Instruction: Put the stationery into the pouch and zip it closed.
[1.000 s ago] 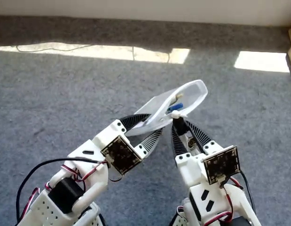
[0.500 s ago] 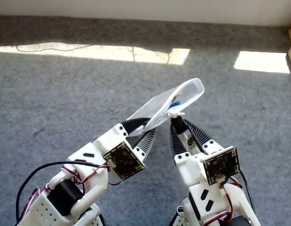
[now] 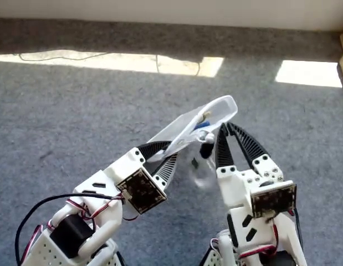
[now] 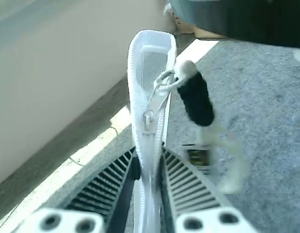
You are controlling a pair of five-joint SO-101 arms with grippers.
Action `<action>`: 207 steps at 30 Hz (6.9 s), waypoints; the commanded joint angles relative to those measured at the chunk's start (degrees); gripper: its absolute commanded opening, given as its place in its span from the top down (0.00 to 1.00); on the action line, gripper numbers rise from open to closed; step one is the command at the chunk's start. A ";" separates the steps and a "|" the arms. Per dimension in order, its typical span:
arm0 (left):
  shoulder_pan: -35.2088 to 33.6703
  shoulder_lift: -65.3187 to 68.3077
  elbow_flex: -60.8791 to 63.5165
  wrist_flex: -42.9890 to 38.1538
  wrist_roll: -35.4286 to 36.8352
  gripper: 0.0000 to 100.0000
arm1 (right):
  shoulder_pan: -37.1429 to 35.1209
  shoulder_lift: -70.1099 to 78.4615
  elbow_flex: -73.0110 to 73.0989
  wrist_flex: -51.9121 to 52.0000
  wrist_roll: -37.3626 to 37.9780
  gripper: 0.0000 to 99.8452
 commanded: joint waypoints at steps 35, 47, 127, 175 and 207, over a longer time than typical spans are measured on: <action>-3.30 0.04 -1.45 2.02 -0.26 1.00 | -21.85 8.13 -1.71 10.86 -5.80 0.87; -3.30 0.04 -1.36 2.11 -0.26 1.00 | -16.57 8.04 3.12 4.44 -5.19 1.00; -20.26 -10.15 -8.57 9.41 -5.71 0.79 | 9.45 -4.97 -4.44 21.58 -5.71 0.77; -31.34 -10.77 6.02 25.05 -6.24 0.99 | 22.11 -5.05 25.01 19.82 6.59 0.99; -37.93 -10.68 32.31 10.20 -6.42 0.99 | 22.37 -4.88 44.26 20.35 -15.91 0.99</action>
